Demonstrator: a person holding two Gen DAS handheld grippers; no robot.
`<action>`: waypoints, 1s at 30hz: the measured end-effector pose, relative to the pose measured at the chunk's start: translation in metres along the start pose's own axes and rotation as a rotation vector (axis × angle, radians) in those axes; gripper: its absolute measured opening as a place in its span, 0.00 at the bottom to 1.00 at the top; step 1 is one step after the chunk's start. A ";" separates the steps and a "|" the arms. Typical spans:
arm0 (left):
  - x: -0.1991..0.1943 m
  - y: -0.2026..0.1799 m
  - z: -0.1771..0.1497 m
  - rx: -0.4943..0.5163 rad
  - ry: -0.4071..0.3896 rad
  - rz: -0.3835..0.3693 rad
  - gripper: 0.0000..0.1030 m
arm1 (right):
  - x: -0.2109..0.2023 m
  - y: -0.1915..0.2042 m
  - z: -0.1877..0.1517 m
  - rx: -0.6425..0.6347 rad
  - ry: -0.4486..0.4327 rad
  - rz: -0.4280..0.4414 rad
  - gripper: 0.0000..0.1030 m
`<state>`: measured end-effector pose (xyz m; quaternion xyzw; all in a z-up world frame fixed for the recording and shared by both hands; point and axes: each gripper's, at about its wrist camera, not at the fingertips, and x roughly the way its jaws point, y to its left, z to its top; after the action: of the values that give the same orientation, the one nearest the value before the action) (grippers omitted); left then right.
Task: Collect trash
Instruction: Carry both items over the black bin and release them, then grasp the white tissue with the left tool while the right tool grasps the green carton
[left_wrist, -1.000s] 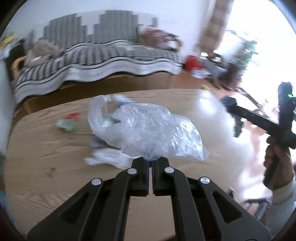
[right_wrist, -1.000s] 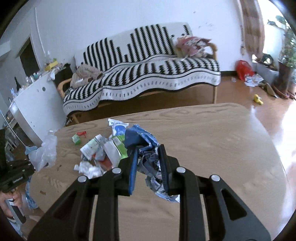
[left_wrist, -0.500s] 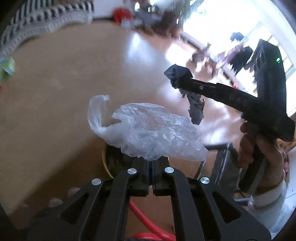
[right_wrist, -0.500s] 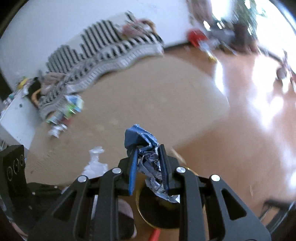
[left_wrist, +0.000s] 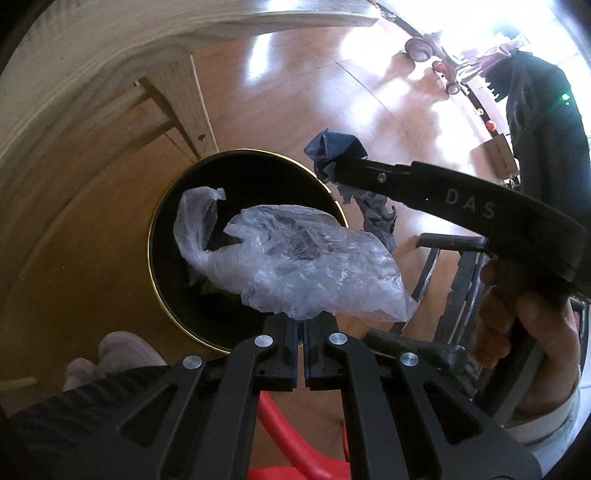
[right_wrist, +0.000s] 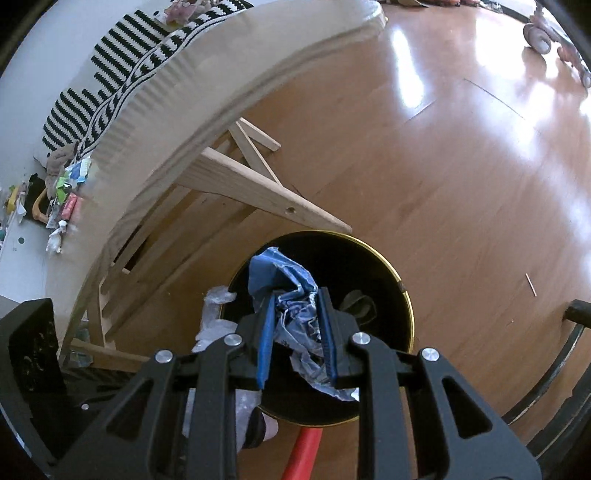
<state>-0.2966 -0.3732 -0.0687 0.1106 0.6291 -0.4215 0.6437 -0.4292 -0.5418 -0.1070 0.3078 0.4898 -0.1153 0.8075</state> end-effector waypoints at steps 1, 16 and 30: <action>0.003 -0.003 -0.002 -0.003 0.004 -0.003 0.01 | 0.002 0.001 0.001 0.001 0.003 0.003 0.22; -0.032 0.009 -0.018 -0.012 -0.071 -0.015 0.94 | -0.035 0.003 0.019 0.072 -0.132 0.039 0.94; -0.266 0.185 -0.071 -0.363 -0.586 0.360 0.94 | -0.051 0.220 0.070 -0.415 -0.357 0.144 0.94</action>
<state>-0.1828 -0.1036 0.0864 -0.0216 0.4533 -0.1977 0.8689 -0.2972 -0.4180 0.0443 0.1447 0.3297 -0.0070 0.9329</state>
